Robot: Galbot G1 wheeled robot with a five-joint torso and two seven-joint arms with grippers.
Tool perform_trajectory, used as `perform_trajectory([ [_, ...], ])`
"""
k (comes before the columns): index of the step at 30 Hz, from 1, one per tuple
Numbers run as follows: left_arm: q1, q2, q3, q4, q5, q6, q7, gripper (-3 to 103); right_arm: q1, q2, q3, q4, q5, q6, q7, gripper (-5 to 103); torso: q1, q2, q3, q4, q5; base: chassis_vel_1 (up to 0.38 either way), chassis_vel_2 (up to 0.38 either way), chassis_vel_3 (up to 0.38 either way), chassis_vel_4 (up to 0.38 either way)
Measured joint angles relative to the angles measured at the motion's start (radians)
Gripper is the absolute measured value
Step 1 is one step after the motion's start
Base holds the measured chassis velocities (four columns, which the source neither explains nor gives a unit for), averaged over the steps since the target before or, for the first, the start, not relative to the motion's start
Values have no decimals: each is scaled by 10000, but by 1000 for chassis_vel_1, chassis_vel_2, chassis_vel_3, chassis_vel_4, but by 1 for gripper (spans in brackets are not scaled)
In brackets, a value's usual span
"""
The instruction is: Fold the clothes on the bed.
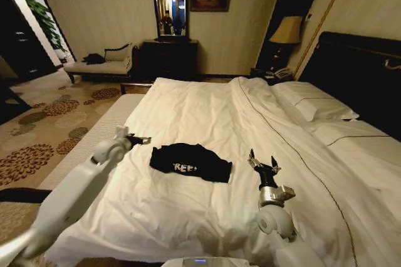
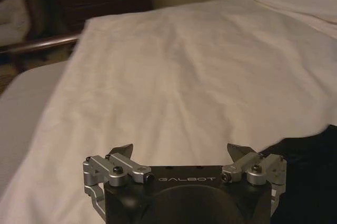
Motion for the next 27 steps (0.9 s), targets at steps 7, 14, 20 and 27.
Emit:
perform_trajectory([
  [7,-498,68,1363,378,145,-48,753,100,-91,-39,158,68,-8,-45,129,100,-4,1,-1,6,-2,0,0,0,0],
  [14,-883,-424,1989,1095,225,-83,941,100,-114,-79,182,152,-32,-66,171,100,-3,1,-1,3,-2,0,0,0,0],
  [20,-1059,-698,2216,1452,283,-97,941,100,-176,-71,211,185,-56,-88,209,100,-4,1,-1,3,0,0,0,0,0],
  [27,-1097,-1094,2273,1953,320,-107,847,93,-163,-47,164,158,-52,-143,304,100,-4,1,-1,3,-1,0,0,0,0],
])
